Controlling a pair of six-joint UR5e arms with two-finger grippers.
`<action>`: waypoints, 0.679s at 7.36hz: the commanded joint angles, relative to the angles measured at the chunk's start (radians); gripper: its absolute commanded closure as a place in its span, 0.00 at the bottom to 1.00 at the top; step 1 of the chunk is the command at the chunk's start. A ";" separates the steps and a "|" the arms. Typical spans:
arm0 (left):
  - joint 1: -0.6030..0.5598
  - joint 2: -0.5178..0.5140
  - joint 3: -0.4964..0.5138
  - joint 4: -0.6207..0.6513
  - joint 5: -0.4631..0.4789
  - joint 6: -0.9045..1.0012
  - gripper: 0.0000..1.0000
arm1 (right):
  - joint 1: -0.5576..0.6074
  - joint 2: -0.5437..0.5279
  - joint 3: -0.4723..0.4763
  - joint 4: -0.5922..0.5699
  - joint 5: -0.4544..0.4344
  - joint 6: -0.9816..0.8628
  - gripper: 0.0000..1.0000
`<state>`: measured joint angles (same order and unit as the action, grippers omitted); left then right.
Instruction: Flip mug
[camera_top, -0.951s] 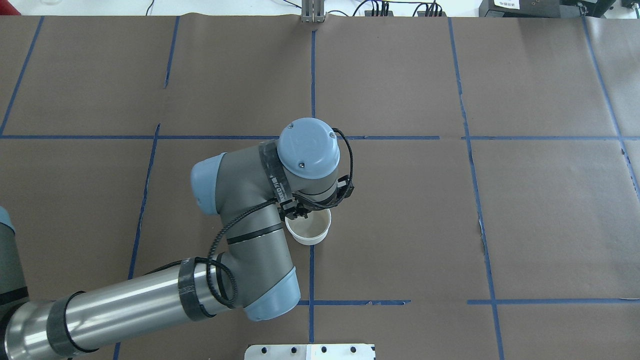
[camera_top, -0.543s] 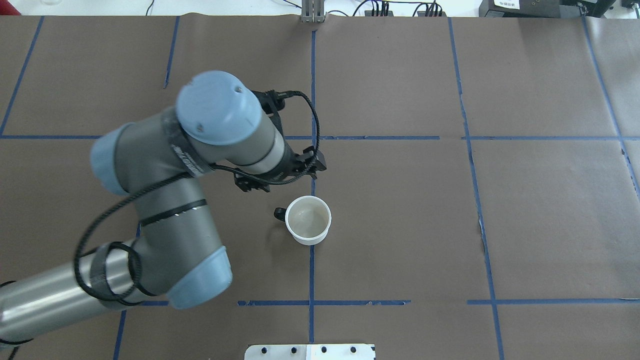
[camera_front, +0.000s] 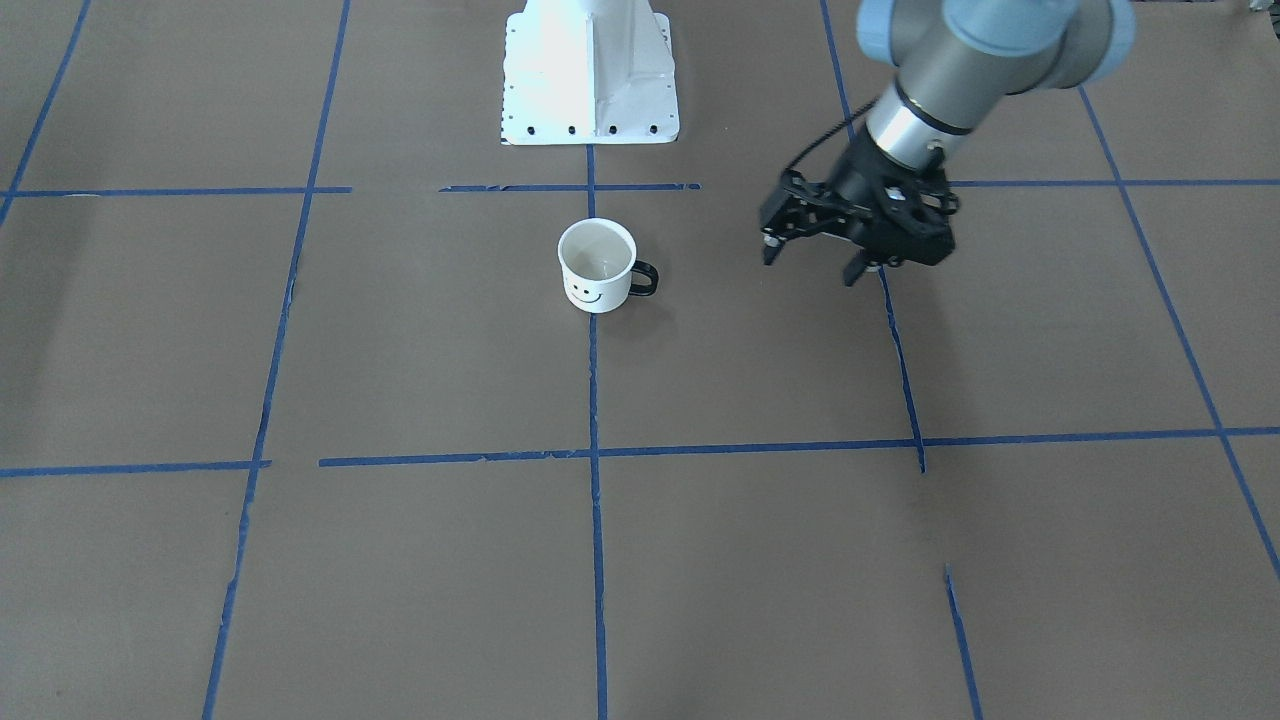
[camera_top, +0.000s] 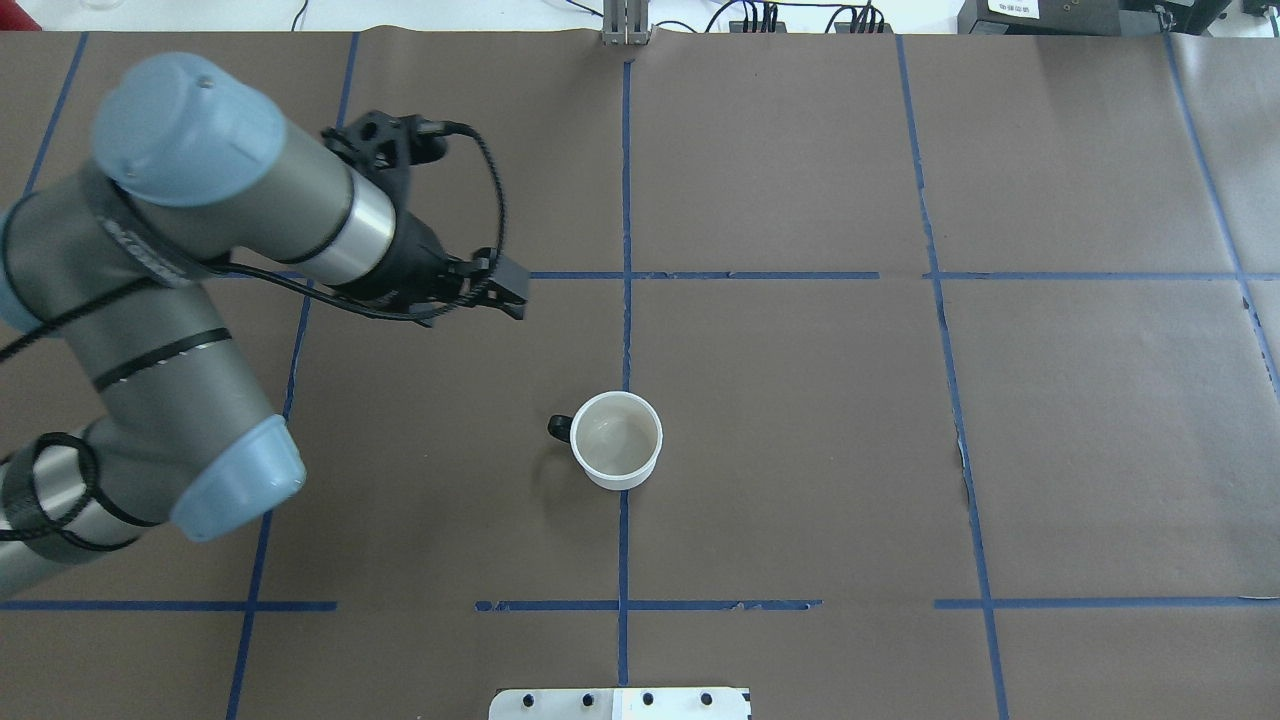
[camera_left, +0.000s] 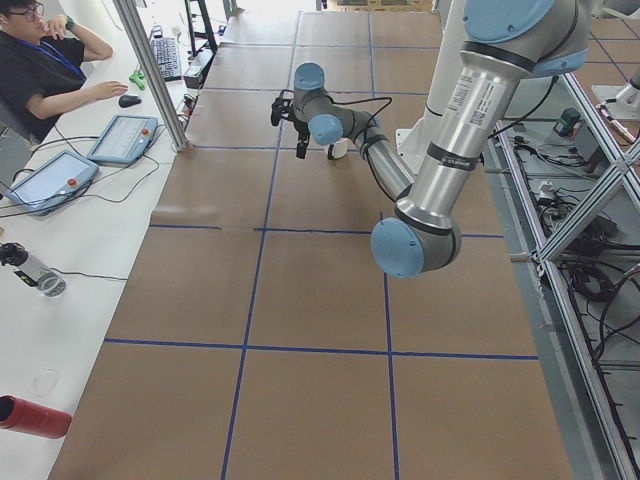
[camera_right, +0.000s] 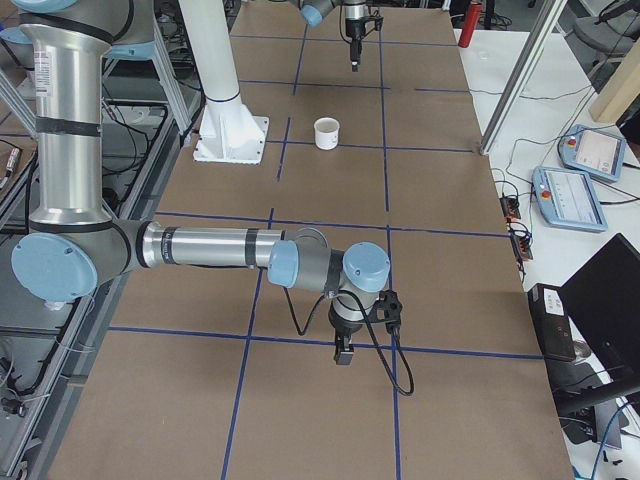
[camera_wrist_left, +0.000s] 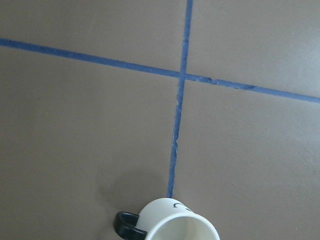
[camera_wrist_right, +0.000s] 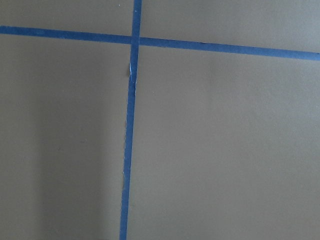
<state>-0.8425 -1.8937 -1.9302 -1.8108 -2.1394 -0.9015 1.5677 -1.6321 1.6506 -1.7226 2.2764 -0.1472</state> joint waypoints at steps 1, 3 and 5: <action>-0.178 0.209 0.042 -0.019 -0.010 0.363 0.00 | 0.000 0.000 0.000 0.000 0.000 0.000 0.00; -0.405 0.295 0.171 -0.010 -0.008 0.728 0.00 | 0.000 0.000 0.000 0.000 0.000 0.000 0.00; -0.592 0.358 0.296 -0.024 -0.090 0.782 0.00 | 0.000 0.000 0.000 0.000 0.000 0.000 0.00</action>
<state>-1.3162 -1.5814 -1.7154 -1.8231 -2.1713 -0.1802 1.5677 -1.6322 1.6506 -1.7226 2.2764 -0.1473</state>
